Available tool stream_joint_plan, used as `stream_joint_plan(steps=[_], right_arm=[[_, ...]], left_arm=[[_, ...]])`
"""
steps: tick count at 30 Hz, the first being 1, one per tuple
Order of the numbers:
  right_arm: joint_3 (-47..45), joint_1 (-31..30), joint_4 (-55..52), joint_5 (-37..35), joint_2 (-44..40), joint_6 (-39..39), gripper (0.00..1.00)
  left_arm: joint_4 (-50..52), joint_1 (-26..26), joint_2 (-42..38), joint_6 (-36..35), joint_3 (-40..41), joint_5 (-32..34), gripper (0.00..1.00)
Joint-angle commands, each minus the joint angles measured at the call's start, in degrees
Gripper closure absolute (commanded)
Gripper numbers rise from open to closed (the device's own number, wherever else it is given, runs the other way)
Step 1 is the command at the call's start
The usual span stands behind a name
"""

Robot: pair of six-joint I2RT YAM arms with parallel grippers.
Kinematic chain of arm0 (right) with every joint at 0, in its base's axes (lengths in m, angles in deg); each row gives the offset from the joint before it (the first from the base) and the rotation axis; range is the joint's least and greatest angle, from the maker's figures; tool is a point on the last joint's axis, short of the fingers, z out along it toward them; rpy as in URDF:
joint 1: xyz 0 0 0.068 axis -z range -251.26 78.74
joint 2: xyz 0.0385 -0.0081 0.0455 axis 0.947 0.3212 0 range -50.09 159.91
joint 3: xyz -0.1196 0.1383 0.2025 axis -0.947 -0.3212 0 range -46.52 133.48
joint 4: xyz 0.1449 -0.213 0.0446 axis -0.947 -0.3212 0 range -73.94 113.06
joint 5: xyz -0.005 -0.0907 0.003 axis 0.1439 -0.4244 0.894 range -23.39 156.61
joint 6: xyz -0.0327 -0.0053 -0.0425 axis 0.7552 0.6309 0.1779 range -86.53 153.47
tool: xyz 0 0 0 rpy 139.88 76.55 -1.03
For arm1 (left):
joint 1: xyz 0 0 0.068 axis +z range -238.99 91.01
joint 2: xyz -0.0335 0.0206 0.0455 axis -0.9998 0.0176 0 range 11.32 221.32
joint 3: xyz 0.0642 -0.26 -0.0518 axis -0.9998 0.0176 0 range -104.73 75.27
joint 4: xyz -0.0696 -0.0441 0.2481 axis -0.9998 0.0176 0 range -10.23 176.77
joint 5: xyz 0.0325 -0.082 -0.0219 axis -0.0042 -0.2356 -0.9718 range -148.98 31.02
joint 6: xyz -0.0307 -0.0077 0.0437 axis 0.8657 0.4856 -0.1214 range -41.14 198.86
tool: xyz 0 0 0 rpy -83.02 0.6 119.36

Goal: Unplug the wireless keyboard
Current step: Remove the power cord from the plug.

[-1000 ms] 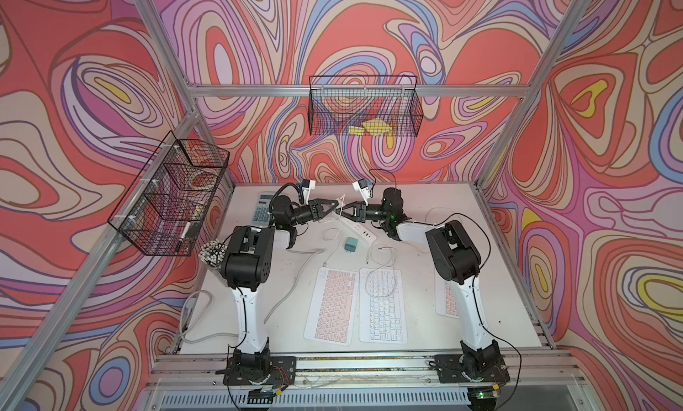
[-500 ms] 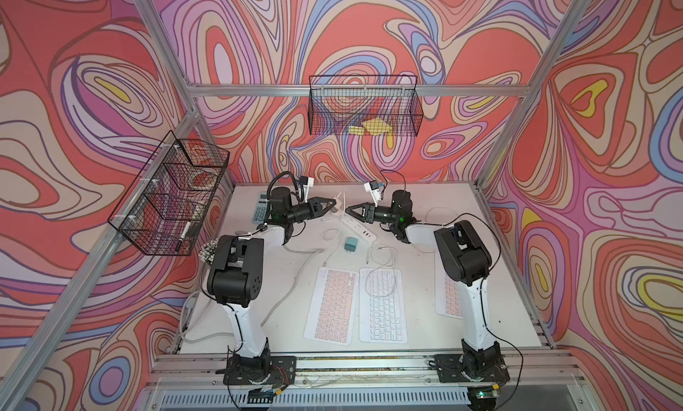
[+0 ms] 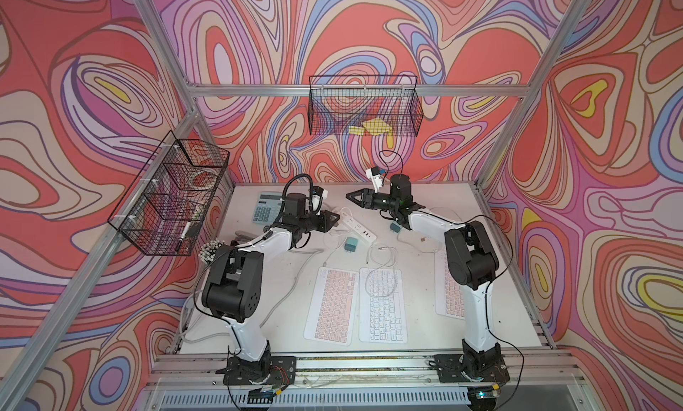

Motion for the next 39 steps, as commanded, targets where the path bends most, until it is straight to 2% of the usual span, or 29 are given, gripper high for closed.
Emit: stream_joint_plan(steps=[1,5,11,18,21,25,34,39], right_arm=[[2.1,-0.4,-6.2,-1.4,1.7,-1.9,0.5],[3.5,-0.6,-8.3,1.3,2.9,-3.1,0.51],[5.9,-2.1,-14.6,4.1,4.1,-0.9,0.52],[5.6,-2.7,-12.7,5.2,4.6,-4.0,0.55],[5.6,-2.8,-12.1,5.6,5.1,-5.0,0.59],[5.7,-3.0,-10.8,6.7,5.7,-6.9,0.7],[5.5,-3.1,-11.0,6.4,5.8,-8.1,0.76],[5.5,-3.0,-10.5,6.5,6.5,-9.8,0.85]], left_arm=[[-7.6,-0.3,-2.8,-4.0,3.4,3.2,1.0],[-10.3,-0.6,-3.5,-5.4,5.1,4.2,1.0],[-14.2,-1.0,-3.9,-6.5,6.5,5.6,1.0],[-13.0,-2.0,-3.5,-8.5,5.7,6.1,1.0],[-13.1,-2.5,-3.6,-9.1,5.7,6.4,1.0],[-12.7,-2.9,-3.5,-9.7,5.6,7.8,1.0],[-13.9,-3.4,-3.7,-9.8,6.2,8.4,1.0],[-16.3,-3.6,-4.2,-9.7,7.5,9.2,1.0]])
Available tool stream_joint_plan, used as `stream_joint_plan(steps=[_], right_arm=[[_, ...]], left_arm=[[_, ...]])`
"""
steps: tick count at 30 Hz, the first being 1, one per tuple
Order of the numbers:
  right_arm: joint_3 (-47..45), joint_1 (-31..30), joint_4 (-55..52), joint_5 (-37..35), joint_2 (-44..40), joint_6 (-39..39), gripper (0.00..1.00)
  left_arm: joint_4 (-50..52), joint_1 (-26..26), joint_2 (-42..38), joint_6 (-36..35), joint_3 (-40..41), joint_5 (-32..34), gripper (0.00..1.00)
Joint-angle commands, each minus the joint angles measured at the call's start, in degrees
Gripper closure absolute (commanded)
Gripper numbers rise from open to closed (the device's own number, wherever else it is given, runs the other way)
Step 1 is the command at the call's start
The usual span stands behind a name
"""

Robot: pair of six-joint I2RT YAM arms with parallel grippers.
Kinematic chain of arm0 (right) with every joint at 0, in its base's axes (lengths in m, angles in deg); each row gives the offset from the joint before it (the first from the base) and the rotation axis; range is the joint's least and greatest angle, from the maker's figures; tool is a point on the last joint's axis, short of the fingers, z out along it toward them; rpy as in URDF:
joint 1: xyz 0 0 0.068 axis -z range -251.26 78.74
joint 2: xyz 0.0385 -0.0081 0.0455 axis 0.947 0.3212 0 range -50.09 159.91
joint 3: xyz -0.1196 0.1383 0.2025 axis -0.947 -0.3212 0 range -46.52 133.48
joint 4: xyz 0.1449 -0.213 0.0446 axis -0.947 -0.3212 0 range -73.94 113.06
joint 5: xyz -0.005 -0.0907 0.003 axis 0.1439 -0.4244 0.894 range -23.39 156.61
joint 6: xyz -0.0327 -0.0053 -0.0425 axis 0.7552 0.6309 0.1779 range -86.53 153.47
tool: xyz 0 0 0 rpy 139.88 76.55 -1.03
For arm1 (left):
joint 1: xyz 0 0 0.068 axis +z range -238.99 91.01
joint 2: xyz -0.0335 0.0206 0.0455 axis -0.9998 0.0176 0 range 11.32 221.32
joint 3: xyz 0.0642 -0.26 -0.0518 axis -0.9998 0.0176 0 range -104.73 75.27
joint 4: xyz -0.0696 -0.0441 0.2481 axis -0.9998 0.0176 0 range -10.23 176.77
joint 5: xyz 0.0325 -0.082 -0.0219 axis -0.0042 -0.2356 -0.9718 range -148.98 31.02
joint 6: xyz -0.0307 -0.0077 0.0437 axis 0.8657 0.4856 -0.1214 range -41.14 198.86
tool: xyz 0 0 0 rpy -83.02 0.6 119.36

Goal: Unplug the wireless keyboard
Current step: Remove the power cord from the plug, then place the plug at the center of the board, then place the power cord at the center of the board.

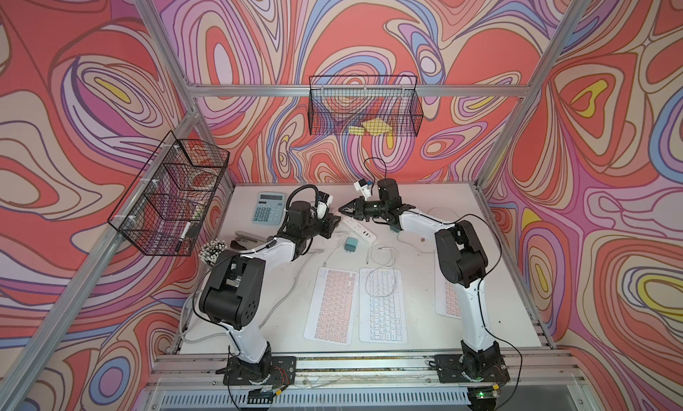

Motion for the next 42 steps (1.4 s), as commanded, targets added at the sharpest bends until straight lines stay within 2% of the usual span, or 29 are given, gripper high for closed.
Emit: stream_joint_plan(steps=[1,10,17,25,30,35,42], right_arm=[[1.0,-0.3,0.1,0.0,2.2,-1.3,0.87],[0.0,0.3,-0.6,-4.2,2.3,-4.8,0.97],[-3.3,2.3,4.1,-8.3,2.2,-9.4,0.99],[-4.1,4.5,13.1,-6.2,3.2,-14.4,0.99],[-4.1,4.3,13.9,-5.3,3.2,-14.2,0.99],[-4.0,3.7,14.0,-4.3,2.9,-10.9,0.99],[0.4,-0.6,10.7,-3.3,6.4,-5.5,0.98]], left_arm=[[-6.2,-0.3,-2.4,-1.1,1.3,0.8,1.0],[-10.8,-0.6,-4.2,-1.1,4.8,4.3,1.0],[-12.9,-0.6,-5.8,-0.3,7.5,3.7,1.0],[-15.6,-0.6,-6.1,1.1,9.8,3.7,1.0],[-10.8,0.0,-5.3,2.2,7.6,5.9,1.0],[-7.9,3.5,-3.8,10.3,5.9,5.3,1.0],[6.1,7.8,-0.8,18.2,-1.8,2.1,1.0]])
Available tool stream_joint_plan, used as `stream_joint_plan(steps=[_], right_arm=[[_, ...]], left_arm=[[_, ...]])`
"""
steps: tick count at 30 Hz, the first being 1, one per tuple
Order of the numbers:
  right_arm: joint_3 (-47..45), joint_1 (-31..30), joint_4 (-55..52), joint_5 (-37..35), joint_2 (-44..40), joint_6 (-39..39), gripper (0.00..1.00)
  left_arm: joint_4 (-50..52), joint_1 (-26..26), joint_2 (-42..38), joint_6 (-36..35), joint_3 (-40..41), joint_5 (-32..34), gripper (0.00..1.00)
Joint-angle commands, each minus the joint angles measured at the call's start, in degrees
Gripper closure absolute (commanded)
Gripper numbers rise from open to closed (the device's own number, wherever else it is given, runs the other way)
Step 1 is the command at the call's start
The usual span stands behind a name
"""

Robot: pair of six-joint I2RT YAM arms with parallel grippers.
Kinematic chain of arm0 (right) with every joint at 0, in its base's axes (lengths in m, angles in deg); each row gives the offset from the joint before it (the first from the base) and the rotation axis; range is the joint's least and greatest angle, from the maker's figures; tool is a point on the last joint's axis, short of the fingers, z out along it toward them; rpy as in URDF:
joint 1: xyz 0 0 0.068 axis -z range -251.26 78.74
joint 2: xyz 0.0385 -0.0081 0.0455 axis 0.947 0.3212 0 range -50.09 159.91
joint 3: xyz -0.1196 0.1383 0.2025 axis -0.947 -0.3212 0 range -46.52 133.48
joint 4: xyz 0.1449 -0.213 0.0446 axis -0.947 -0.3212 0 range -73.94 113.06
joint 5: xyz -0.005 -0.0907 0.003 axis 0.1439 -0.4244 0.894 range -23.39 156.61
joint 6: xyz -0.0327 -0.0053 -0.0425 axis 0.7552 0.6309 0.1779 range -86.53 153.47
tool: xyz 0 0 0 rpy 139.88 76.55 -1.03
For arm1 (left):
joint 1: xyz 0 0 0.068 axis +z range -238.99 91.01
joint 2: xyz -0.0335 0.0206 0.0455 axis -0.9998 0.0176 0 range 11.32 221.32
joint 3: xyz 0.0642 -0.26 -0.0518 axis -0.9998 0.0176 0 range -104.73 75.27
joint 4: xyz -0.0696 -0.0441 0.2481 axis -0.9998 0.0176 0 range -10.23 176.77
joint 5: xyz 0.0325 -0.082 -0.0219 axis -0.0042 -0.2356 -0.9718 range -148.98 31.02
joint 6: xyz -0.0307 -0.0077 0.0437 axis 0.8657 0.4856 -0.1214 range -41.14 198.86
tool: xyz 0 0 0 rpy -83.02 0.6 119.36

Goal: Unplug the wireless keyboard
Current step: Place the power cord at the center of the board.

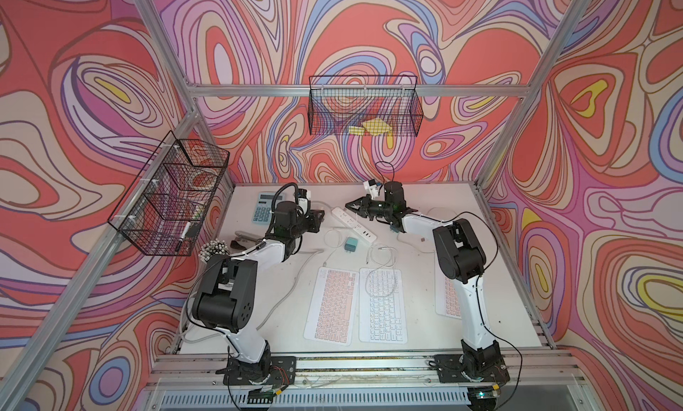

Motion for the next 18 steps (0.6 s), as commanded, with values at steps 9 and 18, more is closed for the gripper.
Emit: stream_joint_plan(steps=[9,18], right_arm=[[7.0,-7.0,-0.7,-4.0,7.5,5.7,0.96],[10.2,-9.6,-12.6,-14.3,9.8,13.3,0.95]], left_arm=[[11.9,5.5,4.3,12.2,-4.4,-5.1,1.0],[18.4,6.9,9.4,14.5,-7.5,-3.9,1.0]])
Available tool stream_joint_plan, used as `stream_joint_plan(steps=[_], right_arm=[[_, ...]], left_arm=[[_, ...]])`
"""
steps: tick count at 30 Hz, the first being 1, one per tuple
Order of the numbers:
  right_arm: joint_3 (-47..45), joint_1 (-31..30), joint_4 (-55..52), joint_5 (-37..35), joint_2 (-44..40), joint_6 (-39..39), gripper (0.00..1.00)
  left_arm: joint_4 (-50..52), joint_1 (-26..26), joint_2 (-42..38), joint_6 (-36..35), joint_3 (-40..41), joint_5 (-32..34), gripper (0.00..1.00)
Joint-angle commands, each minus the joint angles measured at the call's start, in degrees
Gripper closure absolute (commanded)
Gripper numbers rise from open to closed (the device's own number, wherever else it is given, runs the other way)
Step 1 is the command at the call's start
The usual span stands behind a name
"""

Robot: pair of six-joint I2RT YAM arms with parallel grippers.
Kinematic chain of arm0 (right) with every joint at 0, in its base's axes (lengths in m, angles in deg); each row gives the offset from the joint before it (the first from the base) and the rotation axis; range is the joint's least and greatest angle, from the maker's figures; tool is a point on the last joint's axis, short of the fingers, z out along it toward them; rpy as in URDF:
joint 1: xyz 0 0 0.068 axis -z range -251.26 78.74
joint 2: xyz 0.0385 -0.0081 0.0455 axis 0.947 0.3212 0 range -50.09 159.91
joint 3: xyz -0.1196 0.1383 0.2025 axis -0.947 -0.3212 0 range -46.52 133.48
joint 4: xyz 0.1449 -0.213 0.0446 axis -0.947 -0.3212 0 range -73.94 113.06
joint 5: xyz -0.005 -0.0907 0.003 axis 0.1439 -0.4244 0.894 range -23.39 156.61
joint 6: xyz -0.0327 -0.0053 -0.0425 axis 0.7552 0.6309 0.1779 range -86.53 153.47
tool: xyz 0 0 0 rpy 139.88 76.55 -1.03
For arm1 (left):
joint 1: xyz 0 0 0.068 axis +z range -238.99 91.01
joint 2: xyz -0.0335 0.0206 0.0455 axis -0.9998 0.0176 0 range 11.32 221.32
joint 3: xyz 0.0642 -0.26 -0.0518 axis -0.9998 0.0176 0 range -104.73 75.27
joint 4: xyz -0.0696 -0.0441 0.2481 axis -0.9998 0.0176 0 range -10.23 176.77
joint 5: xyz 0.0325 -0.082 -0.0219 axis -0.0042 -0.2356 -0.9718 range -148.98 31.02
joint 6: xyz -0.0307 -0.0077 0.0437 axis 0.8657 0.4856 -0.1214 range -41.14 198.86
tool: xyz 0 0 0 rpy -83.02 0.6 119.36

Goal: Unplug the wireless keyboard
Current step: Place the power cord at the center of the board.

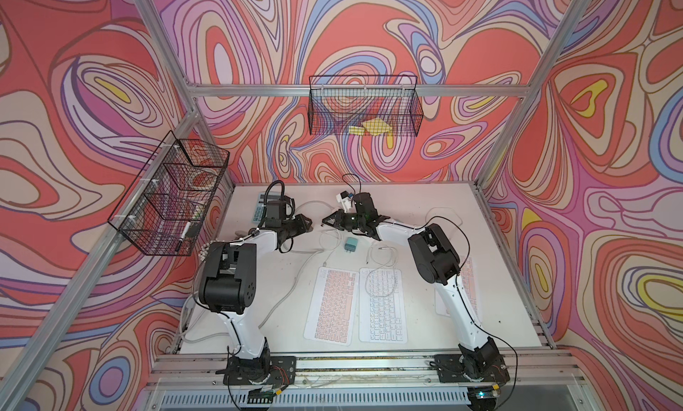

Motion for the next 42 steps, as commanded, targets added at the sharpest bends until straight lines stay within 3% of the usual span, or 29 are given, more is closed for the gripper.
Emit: stream_joint_plan(steps=[1,8,13,14,17,24,31,42], right_arm=[[0.4,-0.4,-4.7,-5.0,1.0,3.9,0.95],[3.7,-0.8,-12.6,-7.6,2.4,8.7,0.91],[6.7,-0.9,-19.4,-11.2,1.8,13.7,0.77],[7.2,-0.9,-20.5,-11.8,1.5,14.9,0.74],[8.3,-0.9,-23.2,-12.9,0.2,17.9,0.69],[14.3,-1.0,-32.8,-16.9,-0.8,25.3,0.61],[15.8,-1.5,-37.3,-22.8,-3.5,28.9,0.56],[15.3,-4.2,-41.6,-32.2,-8.2,30.4,0.58]], left_arm=[[1.6,0.2,1.7,2.2,-1.4,0.0,1.0],[-3.7,0.6,5.7,4.7,-1.0,0.0,1.0],[-2.7,1.3,8.4,5.3,-2.9,-0.3,1.0],[-1.7,1.5,8.7,5.5,-3.3,-0.5,0.97],[0.7,1.8,9.1,5.4,-4.4,-0.9,0.74],[6.6,2.0,8.3,3.7,-6.5,1.1,0.58],[13.7,2.0,7.8,0.0,-9.8,3.9,0.49],[17.9,2.0,3.8,-4.1,-10.8,6.8,0.41]])
